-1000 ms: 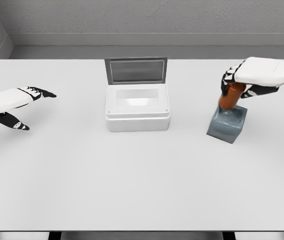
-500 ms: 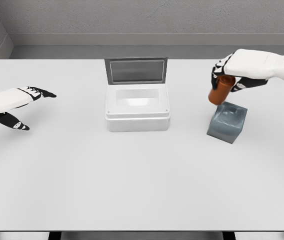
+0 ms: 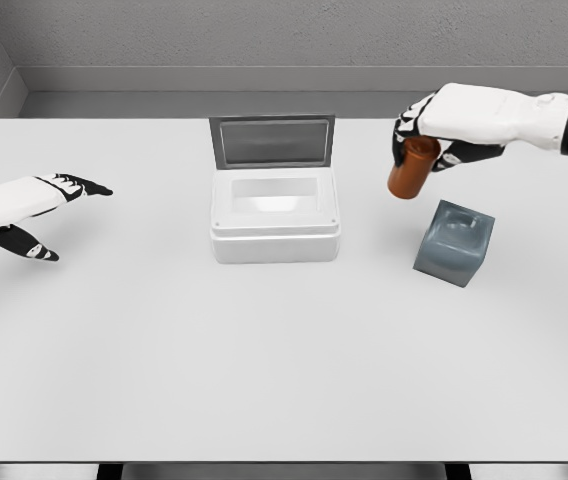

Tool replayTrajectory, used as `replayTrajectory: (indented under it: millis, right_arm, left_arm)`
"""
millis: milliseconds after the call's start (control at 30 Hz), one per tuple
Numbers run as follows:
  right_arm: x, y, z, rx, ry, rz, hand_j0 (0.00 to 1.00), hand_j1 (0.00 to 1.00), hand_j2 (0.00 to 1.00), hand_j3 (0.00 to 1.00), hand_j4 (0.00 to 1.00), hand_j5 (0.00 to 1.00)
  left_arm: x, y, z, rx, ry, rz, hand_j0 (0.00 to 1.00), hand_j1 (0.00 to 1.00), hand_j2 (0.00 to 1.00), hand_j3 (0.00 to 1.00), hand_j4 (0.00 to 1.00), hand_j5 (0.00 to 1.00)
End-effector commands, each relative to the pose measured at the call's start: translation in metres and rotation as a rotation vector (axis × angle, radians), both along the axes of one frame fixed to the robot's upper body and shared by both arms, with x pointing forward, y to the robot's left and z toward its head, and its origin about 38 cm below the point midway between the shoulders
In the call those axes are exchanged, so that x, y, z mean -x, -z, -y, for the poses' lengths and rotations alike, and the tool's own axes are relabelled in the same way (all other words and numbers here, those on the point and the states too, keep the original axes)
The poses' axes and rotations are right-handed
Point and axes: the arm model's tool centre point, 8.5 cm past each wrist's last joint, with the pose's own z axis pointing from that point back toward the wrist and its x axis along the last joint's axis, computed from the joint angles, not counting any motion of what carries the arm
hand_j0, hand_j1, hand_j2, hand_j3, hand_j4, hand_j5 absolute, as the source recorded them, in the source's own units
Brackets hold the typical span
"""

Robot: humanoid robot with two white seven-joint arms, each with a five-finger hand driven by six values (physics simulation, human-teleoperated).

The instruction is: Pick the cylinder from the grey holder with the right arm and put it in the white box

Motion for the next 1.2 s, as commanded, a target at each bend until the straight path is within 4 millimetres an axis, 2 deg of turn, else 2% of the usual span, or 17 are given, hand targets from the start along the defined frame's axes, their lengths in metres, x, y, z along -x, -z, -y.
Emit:
replayTrajectory:
  millis: [0,667,800,1167]
  right_arm:
    - [-0.002,0.0,-0.007,-0.019,-0.006,-0.004,0.43,0.43,0.43,0.43,0.43,0.43]
    - [-0.01,-0.006,-0.042,-0.051,-0.033,0.017,0.43,0.43,0.43,0.43,0.43,0.43]
    - [-0.011,-0.004,-0.057,-0.057,-0.054,0.023,0.43,0.43,0.43,0.43,0.43,0.43]
    - [-0.018,0.004,-0.079,-0.057,-0.079,0.004,0.43,0.43,0.43,0.43,0.43,0.43]
  left_arm:
    - [0.0,-0.001,0.0,0.006,-0.003,-0.001,1.0,1.0,1.0,1.0,1.0,1.0]
    - [0.0,-0.001,0.0,0.004,-0.003,-0.001,1.0,1.0,1.0,1.0,1.0,1.0]
    - [0.0,0.0,0.0,0.004,-0.003,-0.001,1.0,1.0,1.0,1.0,1.0,1.0]
    - [0.0,0.0,0.0,0.004,-0.003,-0.001,1.0,1.0,1.0,1.0,1.0,1.0]
